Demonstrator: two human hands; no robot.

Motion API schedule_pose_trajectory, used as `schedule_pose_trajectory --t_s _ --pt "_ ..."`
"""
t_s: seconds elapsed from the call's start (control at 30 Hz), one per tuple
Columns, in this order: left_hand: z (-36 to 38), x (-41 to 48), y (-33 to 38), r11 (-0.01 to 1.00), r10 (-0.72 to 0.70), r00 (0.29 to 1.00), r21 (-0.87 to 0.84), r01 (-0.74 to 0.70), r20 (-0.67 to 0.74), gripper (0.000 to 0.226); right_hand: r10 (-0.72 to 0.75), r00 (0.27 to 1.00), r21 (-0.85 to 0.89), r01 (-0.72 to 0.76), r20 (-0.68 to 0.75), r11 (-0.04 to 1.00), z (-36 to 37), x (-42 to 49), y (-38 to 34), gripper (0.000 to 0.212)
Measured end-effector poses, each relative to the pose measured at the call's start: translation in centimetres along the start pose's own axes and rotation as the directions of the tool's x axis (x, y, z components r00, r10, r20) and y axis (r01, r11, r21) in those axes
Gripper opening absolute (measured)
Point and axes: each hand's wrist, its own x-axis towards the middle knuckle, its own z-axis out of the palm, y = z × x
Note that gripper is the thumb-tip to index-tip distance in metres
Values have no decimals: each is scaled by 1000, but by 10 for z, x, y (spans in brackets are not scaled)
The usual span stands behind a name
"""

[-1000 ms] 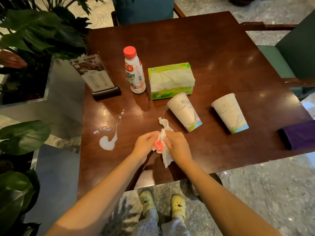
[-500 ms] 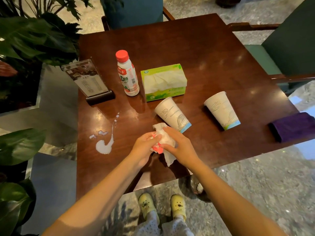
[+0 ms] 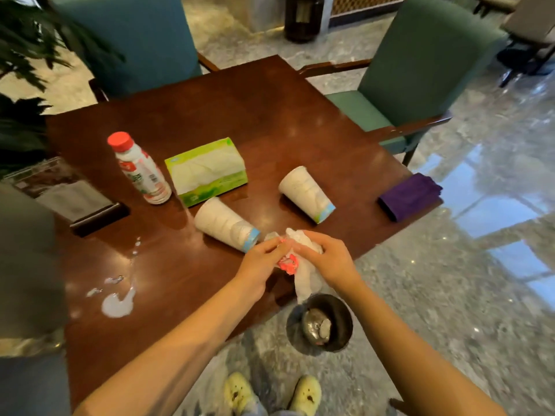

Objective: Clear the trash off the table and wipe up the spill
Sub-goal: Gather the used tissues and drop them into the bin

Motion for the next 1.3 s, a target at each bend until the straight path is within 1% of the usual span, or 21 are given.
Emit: schedule_pose_trajectory --t_s 0.07,0.1,0.2,0.27,0.43,0.5,0.53,0.6,0.67,0.73,0.8,0.87,0.93,1.03,1.17,1.23,1.3 --pt "20 3 -5 997 8 1000 75 -8 3 27 46 999 32 -45 -18 998 -22 -1 9 32" --pt "29 6 -9 994 17 1000 112 -18 17 29 62 998 37 -61 -27 997 -33 -1 15 31" --pt "62 13 -19 974 40 997 219 -55 70 25 98 991 31 -95 -88 995 -66 -2 41 30" --pt "82 23 -26 949 55 994 305 -81 92 26 120 984 22 -118 -129 993 -85 0 60 31" --pt "112 52 -49 840 108 982 515 -173 154 28 174 970 11 -175 -167 984 -117 3 99 29" --pt "118 59 -53 762 141 974 609 -220 177 29 192 962 5 -194 -193 981 -124 3 108 29" --pt "118 64 -54 680 179 963 682 -269 201 30 203 957 4 -206 -208 978 -127 2 111 29" --pt "117 76 -57 412 240 909 811 -414 342 35 220 944 3 -226 -246 974 -133 0 121 26" --pt "113 89 -61 152 176 850 839 -522 497 44 246 920 -10 -261 -304 965 -137 -4 139 22" --pt "108 100 -69 -72 97 820 826 -560 564 51 319 879 -13 -346 -355 938 -136 -8 164 28" --pt "105 106 -78 -240 111 802 799 -551 586 54 376 848 -45 -422 -374 906 -131 -10 193 33" --pt "104 106 -84 -329 142 801 791 -516 581 55 433 828 -66 -485 -355 872 -120 -7 222 32" --pt "102 109 -92 -361 175 797 790 -495 579 54 466 815 -100 -525 -343 845 -109 2 249 31" --pt "101 112 -97 -333 211 782 796 -506 586 54 483 813 -218 -561 -324 799 -91 18 286 35" --pt "101 112 -99 -332 219 777 794 -509 590 55 507 831 -388 -556 -229 735 -72 32 332 42" --pt "101 113 -100 -332 233 770 793 -512 594 54 559 808 -406 -581 -185 705 -66 38 348 44" --pt "101 112 -102 -323 246 767 796 -512 593 54 585 801 -433 -575 -127 694 -62 42 361 49"
